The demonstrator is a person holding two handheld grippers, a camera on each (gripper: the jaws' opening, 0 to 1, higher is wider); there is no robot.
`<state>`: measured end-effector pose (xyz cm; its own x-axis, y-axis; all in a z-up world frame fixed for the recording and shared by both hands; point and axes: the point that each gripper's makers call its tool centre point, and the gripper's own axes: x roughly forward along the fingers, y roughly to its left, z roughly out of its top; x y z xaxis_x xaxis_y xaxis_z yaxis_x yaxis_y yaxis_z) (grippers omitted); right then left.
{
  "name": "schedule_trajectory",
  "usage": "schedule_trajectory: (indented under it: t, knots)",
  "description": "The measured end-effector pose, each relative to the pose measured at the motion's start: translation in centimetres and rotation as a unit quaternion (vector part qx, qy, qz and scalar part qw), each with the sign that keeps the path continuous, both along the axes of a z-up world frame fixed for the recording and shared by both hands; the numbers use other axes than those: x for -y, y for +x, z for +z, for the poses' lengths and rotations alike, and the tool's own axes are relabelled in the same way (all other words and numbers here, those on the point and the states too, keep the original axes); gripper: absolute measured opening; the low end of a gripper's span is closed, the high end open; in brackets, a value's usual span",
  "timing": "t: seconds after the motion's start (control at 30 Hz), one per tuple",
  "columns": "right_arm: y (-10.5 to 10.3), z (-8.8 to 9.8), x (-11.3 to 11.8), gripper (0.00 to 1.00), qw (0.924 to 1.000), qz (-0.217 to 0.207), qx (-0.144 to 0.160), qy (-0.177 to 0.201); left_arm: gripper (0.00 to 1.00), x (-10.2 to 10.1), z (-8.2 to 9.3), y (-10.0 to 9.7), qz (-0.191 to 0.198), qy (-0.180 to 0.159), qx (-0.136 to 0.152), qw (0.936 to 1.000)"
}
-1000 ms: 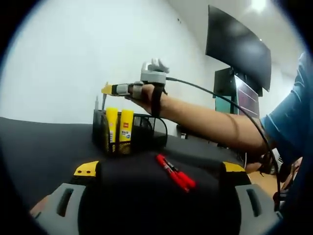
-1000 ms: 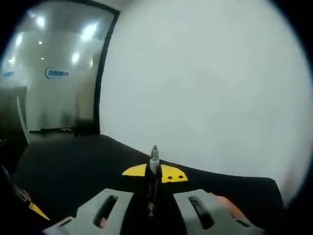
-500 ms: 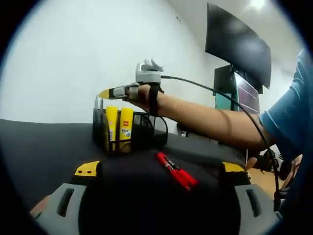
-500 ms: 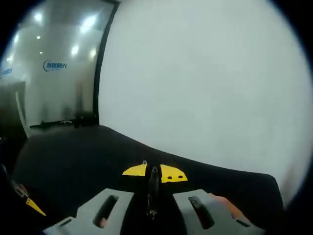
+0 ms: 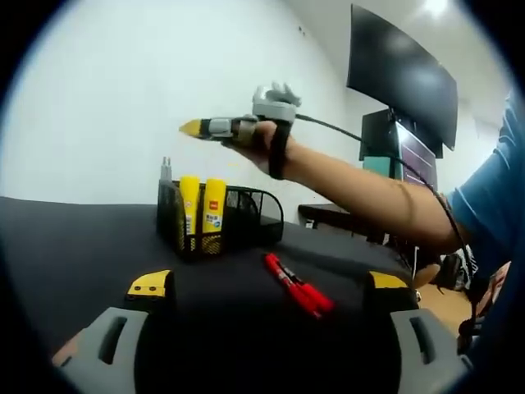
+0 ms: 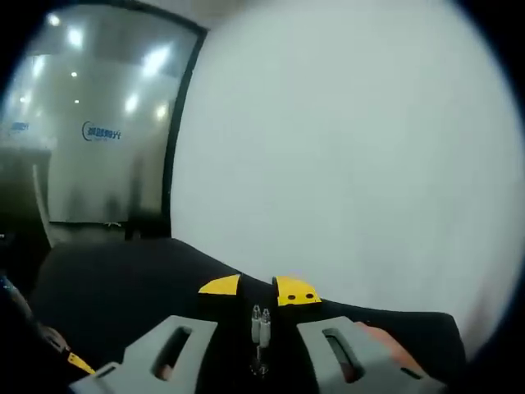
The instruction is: Pick up pens and glue sticks and place them into the holder.
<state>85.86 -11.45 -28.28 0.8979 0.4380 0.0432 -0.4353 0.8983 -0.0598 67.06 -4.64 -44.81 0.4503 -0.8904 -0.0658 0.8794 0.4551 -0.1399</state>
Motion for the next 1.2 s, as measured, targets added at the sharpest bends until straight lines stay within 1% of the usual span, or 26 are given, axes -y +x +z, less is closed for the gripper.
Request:
schedule_trajectory:
  t: [0.1,0.2,0.33,0.43,0.5,0.63,0.73,0.83,1.0,1.1,1.2]
  knots:
    - [-1.9,1.0,0.6,0.11,0.9999,-0.003,0.013,0.010,0.83,0.0,-0.1,0.0,0.001,0.001,-0.003,1.0000]
    - [-3.6,1.5,1.2,0.11,0.9996,-0.007,0.020,0.019,0.78,0.0,-0.3,0.1,0.002,0.006,-0.011,0.9999]
    - [-5.9,2.3,2.2,0.11,0.9989,-0.011,0.030,0.033,0.71,-0.1,-0.2,0.3,0.009,0.004,-0.022,0.9997]
    - [-7.3,2.9,2.8,0.11,0.9986,-0.016,0.035,0.036,0.66,-0.2,-0.4,0.1,0.016,0.024,-0.026,0.9993]
    - [-8.2,3.4,3.2,0.11,0.9983,-0.019,0.040,0.039,0.64,-0.2,-0.2,-0.2,0.019,0.027,-0.026,0.9991]
    - [-10.0,4.1,3.7,0.11,0.9974,-0.023,0.048,0.049,0.49,-0.3,0.1,-0.9,0.022,0.040,-0.034,0.9984]
    - [-11.6,3.7,3.6,0.11,0.9969,-0.022,0.051,0.055,0.42,-0.2,0.5,-1.2,0.032,0.046,-0.030,0.9980]
    - [-12.9,3.0,3.4,0.11,0.9970,-0.021,0.049,0.056,0.39,0.1,0.6,-1.5,0.036,0.051,-0.028,0.9976]
    - [-14.3,2.3,3.4,0.11,0.9973,-0.023,0.045,0.053,0.34,0.9,0.5,-2.2,0.039,0.076,-0.018,0.9962]
    - [-15.0,2.1,3.7,0.11,0.9976,-0.026,0.043,0.048,0.31,1.4,0.2,-2.6,0.037,0.091,-0.013,0.9951]
    - [-15.8,2.2,4.0,0.11,0.9976,-0.029,0.041,0.049,0.29,1.9,-0.5,-2.9,0.037,0.112,-0.008,0.9930]
